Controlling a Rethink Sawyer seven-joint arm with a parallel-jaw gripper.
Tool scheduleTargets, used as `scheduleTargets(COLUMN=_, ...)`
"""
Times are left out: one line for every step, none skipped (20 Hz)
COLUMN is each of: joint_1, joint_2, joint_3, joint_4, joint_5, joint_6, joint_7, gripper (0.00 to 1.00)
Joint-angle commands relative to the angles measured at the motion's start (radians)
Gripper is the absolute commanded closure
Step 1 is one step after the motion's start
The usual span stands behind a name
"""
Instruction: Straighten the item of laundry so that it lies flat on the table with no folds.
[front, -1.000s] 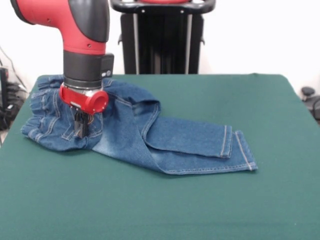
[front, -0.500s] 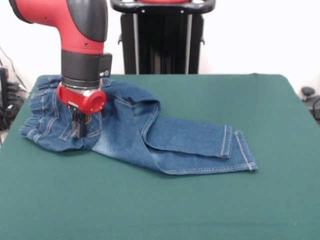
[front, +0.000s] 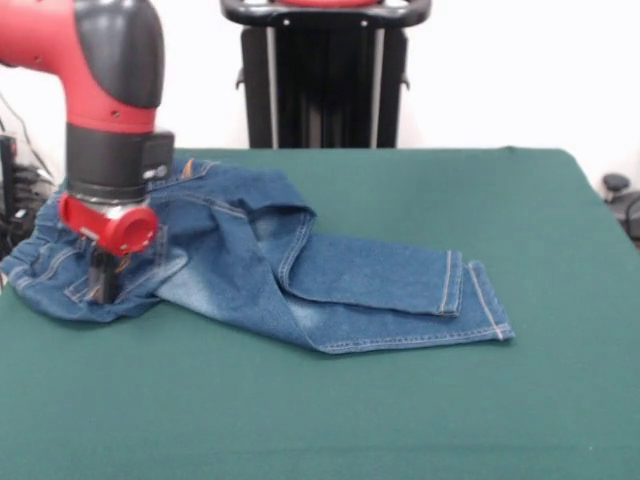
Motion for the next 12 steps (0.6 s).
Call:
scheduleTargets(joint_1=-0.051, joint_2=0.087, joint_3=0.148, joint_4=-0.2, joint_5=-0.078, joint_6=0.15, joint_7=-0.154, gripper=1.0)
scheduleTargets(joint_1=-0.053, joint_2=0.085, joint_3=0.152, joint_4=-0.2, joint_5=-0.086, joint_6=0.154, joint_7=-0.151, gripper=1.0)
scheduleTargets(joint_1=-0.056, joint_2=0.086, joint_3=0.157, joint_4=-0.203, joint_5=-0.094, joint_6=0.158, joint_7=-0.147, gripper=1.0)
scheduleTargets(joint_1=-0.058, joint_2=0.088, joint_3=0.162, joint_4=-0.206, joint_5=-0.102, joint_6=0.16, joint_7=-0.142, gripper=1.0)
scheduleTargets(joint_1=-0.06, joint_2=0.091, joint_3=0.166, joint_4=-0.211, joint_5=-0.109, joint_6=0.162, joint_7=-0.138, gripper=1.0)
scheduleTargets(joint_1=-0.06, joint_2=0.092, joint_3=0.168, joint_4=-0.211, joint_5=-0.118, joint_6=0.162, joint_7=-0.13, gripper=1.0)
scheduleTargets(joint_1=-0.061, joint_2=0.092, joint_3=0.171, joint_4=-0.214, joint_5=-0.124, joint_6=0.164, joint_7=-0.125, gripper=1.0)
scheduleTargets(joint_1=-0.061, joint_2=0.092, joint_3=0.173, joint_4=-0.214, joint_5=-0.131, joint_6=0.166, joint_7=-0.12, gripper=1.0)
scheduleTargets(joint_1=-0.062, joint_2=0.089, joint_3=0.174, joint_4=-0.214, joint_5=-0.136, joint_6=0.169, joint_7=-0.117, gripper=1.0)
scheduleTargets(joint_1=-0.062, joint_2=0.083, joint_3=0.174, joint_4=-0.21, joint_5=-0.141, joint_6=0.172, joint_7=-0.114, gripper=1.0)
scheduleTargets(joint_1=-0.063, joint_2=0.077, joint_3=0.177, joint_4=-0.21, joint_5=-0.145, joint_6=0.18, joint_7=-0.115, gripper=1.0)
scheduleTargets(joint_1=-0.065, joint_2=0.07, joint_3=0.179, joint_4=-0.211, joint_5=-0.151, joint_6=0.188, joint_7=-0.119, gripper=1.0)
